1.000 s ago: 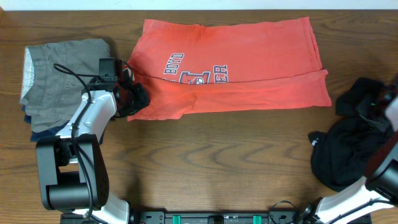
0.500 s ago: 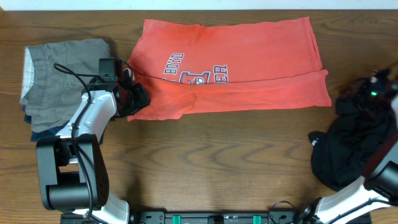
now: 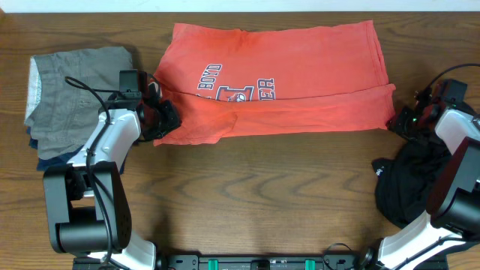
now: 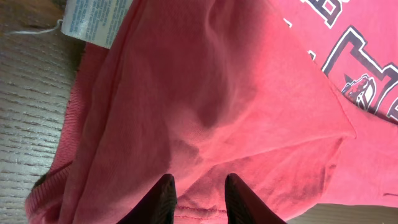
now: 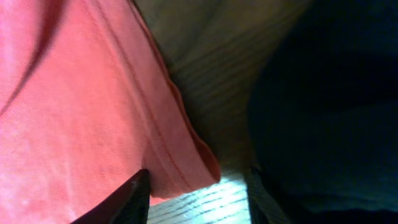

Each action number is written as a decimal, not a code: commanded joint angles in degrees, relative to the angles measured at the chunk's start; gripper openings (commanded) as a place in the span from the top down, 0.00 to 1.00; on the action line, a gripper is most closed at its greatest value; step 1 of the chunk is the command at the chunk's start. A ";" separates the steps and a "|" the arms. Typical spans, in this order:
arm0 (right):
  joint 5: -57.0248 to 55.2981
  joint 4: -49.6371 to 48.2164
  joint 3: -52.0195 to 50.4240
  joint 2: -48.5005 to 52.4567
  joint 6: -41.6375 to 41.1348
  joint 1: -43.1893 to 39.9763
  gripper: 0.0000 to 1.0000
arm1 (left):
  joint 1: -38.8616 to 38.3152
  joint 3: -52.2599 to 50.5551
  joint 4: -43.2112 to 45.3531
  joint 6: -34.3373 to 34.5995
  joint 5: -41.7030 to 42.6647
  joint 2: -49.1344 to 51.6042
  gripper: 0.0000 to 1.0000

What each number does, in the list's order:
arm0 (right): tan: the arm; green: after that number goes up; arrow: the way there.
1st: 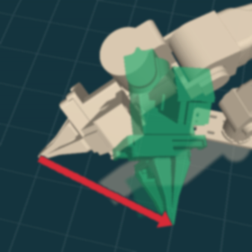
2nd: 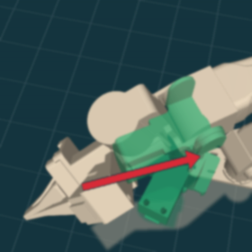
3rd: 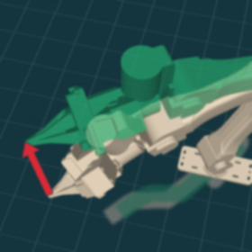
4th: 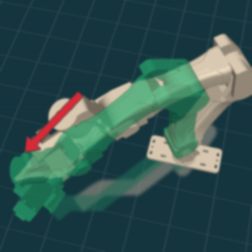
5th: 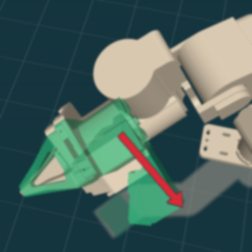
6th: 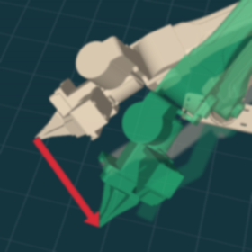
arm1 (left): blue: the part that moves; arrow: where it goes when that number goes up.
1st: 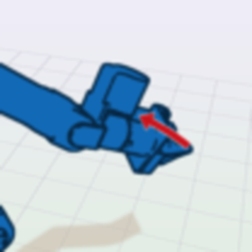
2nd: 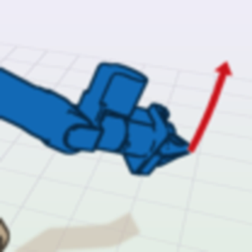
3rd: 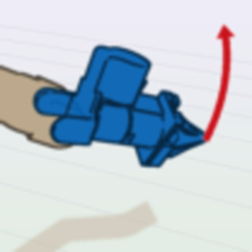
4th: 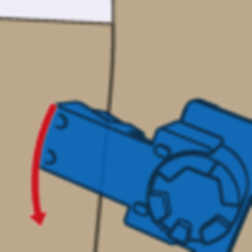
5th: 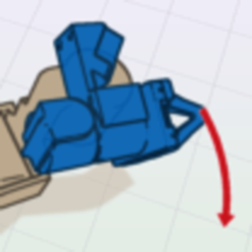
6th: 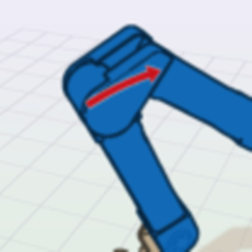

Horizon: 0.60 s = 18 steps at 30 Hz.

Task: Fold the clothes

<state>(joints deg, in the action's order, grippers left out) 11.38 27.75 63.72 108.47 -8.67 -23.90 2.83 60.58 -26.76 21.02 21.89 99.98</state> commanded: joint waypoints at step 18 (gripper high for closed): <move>2.40 1.97 -3.52 -0.46 -4.52 -0.24 0.99 | -0.02 -1.51 -0.48 -0.37 -3.56 0.00 0.59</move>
<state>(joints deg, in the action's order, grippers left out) 19.29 27.22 60.60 108.05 -10.72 -23.92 2.83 60.36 -26.83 20.97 19.94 99.98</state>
